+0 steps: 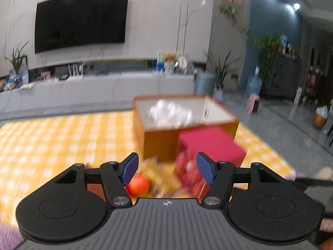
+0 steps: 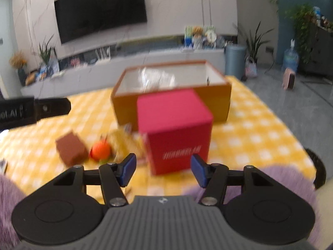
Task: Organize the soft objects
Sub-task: 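Move both tools back over the remaining items on the table, then lower the right gripper onto the yellow cleaning cloth and close it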
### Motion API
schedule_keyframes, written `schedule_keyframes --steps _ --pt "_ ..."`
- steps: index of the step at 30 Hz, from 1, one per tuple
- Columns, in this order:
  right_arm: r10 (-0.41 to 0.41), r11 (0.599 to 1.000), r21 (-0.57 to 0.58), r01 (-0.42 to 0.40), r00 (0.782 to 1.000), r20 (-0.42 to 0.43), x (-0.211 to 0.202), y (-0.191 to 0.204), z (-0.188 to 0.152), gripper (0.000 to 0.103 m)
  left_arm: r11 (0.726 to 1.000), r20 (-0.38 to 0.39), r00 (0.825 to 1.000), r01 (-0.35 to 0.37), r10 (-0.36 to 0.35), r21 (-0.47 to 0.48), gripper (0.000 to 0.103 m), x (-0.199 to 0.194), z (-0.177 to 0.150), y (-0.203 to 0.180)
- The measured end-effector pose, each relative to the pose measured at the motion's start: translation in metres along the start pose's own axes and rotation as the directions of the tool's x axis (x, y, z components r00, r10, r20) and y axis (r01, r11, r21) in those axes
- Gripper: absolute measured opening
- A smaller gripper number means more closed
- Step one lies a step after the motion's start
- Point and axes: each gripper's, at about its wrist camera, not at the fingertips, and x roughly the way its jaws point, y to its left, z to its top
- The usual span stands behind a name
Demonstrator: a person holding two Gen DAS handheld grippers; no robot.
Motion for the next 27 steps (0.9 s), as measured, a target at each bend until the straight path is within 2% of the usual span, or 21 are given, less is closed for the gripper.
schedule_keyframes --steps 3,9,12,27 --pt "0.01 0.999 -0.03 -0.011 1.0 -0.026 0.003 0.003 -0.013 0.058 0.999 -0.045 0.998 -0.038 0.037 -0.005 0.073 -0.002 -0.023 0.007" --pt "0.014 0.999 -0.05 -0.018 0.997 -0.07 0.015 0.007 -0.024 0.058 0.998 -0.133 0.989 -0.066 0.064 -0.013 0.073 -0.003 -0.067 0.019" --pt "0.021 0.996 -0.09 -0.029 0.996 -0.083 0.016 0.016 -0.027 0.058 0.995 -0.182 0.98 -0.087 0.077 -0.049 0.073 0.001 -0.076 0.027" --pt "0.037 0.982 -0.178 -0.063 0.988 -0.149 0.044 0.039 -0.039 0.058 0.99 -0.248 0.967 -0.091 0.062 -0.107 0.07 0.015 -0.096 0.047"
